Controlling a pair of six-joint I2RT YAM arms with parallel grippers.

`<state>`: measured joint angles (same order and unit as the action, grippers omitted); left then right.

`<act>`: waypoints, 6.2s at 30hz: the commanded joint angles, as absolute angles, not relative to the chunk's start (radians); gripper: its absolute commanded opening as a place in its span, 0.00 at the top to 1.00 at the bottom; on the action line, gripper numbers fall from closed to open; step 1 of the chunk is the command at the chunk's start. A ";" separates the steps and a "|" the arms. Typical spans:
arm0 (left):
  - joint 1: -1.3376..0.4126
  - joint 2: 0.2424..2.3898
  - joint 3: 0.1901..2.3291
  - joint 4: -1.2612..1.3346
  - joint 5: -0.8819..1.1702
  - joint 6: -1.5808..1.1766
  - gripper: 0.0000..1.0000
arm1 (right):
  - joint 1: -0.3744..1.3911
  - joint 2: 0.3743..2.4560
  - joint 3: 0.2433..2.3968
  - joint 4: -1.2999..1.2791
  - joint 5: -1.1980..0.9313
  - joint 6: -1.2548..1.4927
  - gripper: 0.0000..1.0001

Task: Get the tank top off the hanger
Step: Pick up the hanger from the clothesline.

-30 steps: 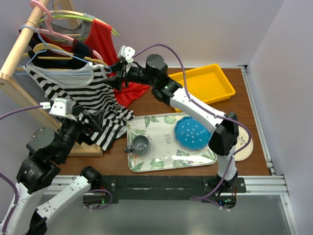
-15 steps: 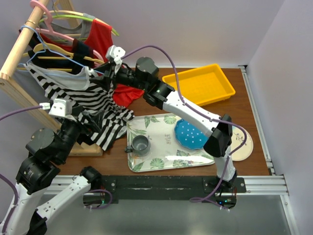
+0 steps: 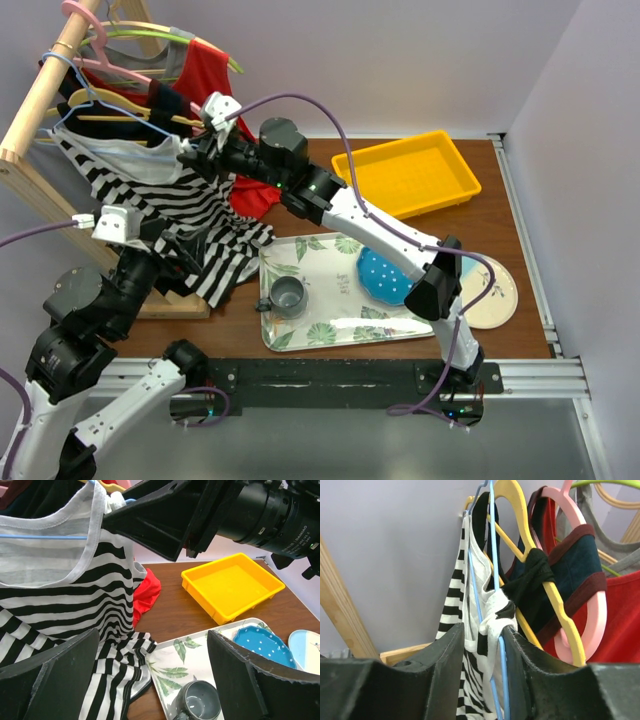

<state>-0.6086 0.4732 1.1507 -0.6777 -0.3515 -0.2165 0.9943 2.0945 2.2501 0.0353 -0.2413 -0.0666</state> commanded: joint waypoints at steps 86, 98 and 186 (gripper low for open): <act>-0.603 0.630 1.365 -0.632 -0.517 -0.176 0.17 | 0.991 1.826 1.912 0.615 -0.192 0.173 1.00; -0.604 0.842 1.581 -0.652 -0.578 -0.273 0.25 | 0.945 1.651 1.635 0.741 -0.209 0.207 1.00; -0.604 1.049 1.818 -0.577 -0.603 -0.106 1.00 | 0.870 1.240 1.345 0.214 -0.080 0.408 0.13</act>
